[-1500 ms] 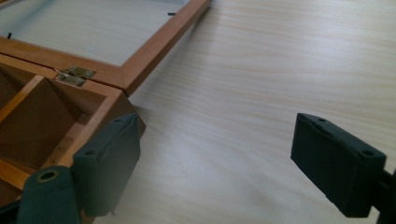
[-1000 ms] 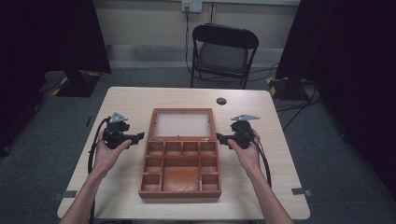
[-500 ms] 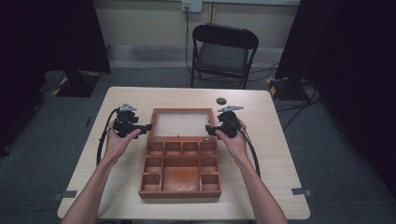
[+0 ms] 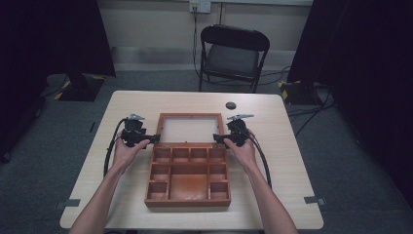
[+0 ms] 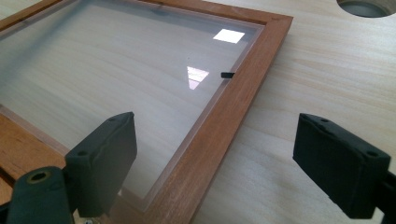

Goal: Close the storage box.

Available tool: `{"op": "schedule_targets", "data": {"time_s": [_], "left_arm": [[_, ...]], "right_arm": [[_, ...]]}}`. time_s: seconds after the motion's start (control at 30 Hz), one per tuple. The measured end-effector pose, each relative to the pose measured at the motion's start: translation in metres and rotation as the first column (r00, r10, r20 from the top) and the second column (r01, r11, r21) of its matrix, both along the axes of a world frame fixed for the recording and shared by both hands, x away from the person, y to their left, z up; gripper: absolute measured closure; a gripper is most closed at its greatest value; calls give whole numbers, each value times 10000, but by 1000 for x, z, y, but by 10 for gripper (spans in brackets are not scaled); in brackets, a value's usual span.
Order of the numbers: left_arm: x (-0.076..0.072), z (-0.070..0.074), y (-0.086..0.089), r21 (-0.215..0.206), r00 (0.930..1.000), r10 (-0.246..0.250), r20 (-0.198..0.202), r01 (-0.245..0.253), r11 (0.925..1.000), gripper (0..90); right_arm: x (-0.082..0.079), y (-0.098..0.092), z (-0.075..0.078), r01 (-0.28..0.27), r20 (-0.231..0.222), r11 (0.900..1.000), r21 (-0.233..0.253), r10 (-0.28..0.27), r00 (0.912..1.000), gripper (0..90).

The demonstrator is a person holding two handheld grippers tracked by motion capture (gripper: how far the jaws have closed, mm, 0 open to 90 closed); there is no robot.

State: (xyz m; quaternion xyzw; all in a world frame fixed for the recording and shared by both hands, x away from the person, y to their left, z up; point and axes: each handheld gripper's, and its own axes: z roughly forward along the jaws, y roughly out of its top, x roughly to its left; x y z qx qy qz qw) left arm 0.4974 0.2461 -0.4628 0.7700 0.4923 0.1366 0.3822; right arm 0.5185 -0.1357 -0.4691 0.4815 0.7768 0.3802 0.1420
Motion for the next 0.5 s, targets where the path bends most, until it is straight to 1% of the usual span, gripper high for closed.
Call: {"op": "schedule_targets", "data": {"time_s": [0.03, 0.07, 0.1, 0.13, 0.17, 0.2, 0.23, 0.27, 0.3, 0.33, 0.4, 0.5], "left_arm": [[0, -2, -2, -102, 9999, -49, -151, 47, 9999, 232], [0, -2, -3, -61, 9998, -136, -163, 135, 9999, 230], [1, -3, -4, -179, 9994, -227, -259, 222, 9996, 230], [1, -3, -6, -292, 9995, -224, -230, 217, 9993, 233], [1, -4, -8, -302, 9995, -198, -249, 190, 9994, 232], [2, -4, -10, -499, 9993, -211, -323, 194, 9986, 230], [2, -5, -11, -522, 9991, -255, -337, 237, 9984, 229], [3, -4, -13, -535, 9987, -275, -432, 252, 9982, 229], [3, -4, -13, -535, 9987, -275, -432, 252, 9982, 227], [4, -4, -13, -512, 9984, -226, -516, 200, 9985, 227], [5, -4, -14, -530, 9982, -248, -554, 219, 9984, 225], [6, -5, -16, -664, 9976, -267, -639, 224, 9975, 228]], "right_arm": [[0, 0, -1, 38, -83, 9999, 127, -37, 10000, 128], [2, -1, -3, 21, -90, 9996, 293, -19, 10000, 128], [2, -1, -3, 74, -192, 9990, 440, -66, 9998, 128], [2, -1, -4, 115, -251, 9984, 557, -101, 9996, 128], [3, 0, -5, 114, -273, 9979, 642, -96, 9996, 128], [3, 0, -5, 76, -252, 9977, 669, -59, 9997, 128], [3, 0, -5, 85, -321, 9975, 708, -62, 9995, 128], [4, 0, -7, 62, -500, 9957, 920, -16, 9987, 128], [4, 0, -7, 62, -500, 9957, 920, -16, 9987, 128], [5, 0, -7, 82, -724, 9939, 1103, -2, 9974, 128], [6, 0, -9, 122, -905, 9904, 1375, 3, 9959, 128], [8, 1, -12, 150, -1004, 9855, 1689, 21, 9949, 128]]}}
